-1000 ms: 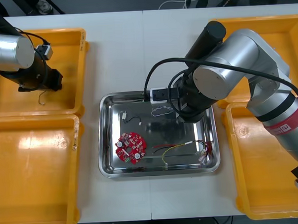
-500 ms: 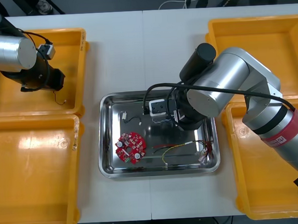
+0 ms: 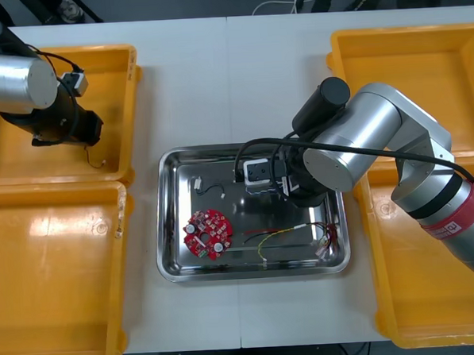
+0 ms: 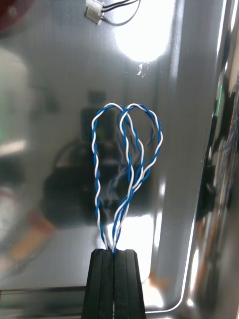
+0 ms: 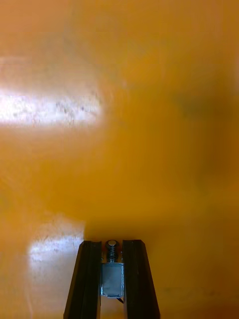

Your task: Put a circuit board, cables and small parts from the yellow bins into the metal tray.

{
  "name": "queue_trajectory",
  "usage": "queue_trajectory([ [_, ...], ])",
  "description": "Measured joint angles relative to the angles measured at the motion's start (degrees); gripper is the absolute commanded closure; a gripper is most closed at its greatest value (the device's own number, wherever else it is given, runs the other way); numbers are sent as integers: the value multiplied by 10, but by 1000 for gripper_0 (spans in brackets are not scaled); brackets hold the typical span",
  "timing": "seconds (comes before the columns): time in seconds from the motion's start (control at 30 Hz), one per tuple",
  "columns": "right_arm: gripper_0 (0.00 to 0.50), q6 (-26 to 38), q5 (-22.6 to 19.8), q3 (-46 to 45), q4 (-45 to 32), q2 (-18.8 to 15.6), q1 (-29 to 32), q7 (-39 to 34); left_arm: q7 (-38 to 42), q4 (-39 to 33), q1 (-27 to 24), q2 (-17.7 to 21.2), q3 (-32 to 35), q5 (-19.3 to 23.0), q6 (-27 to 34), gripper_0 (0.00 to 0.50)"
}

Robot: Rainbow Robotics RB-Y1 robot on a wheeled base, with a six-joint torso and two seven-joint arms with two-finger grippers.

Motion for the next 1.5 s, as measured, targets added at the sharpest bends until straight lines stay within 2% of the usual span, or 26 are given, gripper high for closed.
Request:
queue_trajectory([
  [0.03,500,0,0,0,0,0,0,0,0,-1,0,0,1,-1,9,500],
  [0.07,443,-1,0,0,0,0,0,0,0,-4,0,0,4,-3,20,500],
  [0.1,201,-1,0,0,0,0,0,0,0,-8,0,0,6,-5,31,500],
  [0.17,32,-2,0,0,0,-1,0,0,0,-20,0,0,14,-13,54,500],
  [0.2,0,-2,1,0,0,-1,0,0,0,-27,0,0,19,-17,66,500],
  [0.7,0,3,1,-3,-2,-1,0,0,0,-148,0,0,50,-44,213,500],
  [0.87,0,54,-14,-33,-25,-1,0,-1,0,-189,0,0,50,-45,255,500],
  [1.03,0,113,-48,-85,-55,-1,0,-7,1,-231,0,-2,50,-44,285,500],
  [1.2,0,174,-61,-132,-92,-1,0,-78,18,-263,0,-15,50,-44,308,500],
  [1.37,0,241,-47,-161,-147,-2,0,-122,79,-300,0,-43,49,-50,336,500],
  [1.5,0,245,-42,-186,-187,-13,0,-175,137,-331,0,-61,43,-50,347,500],
])
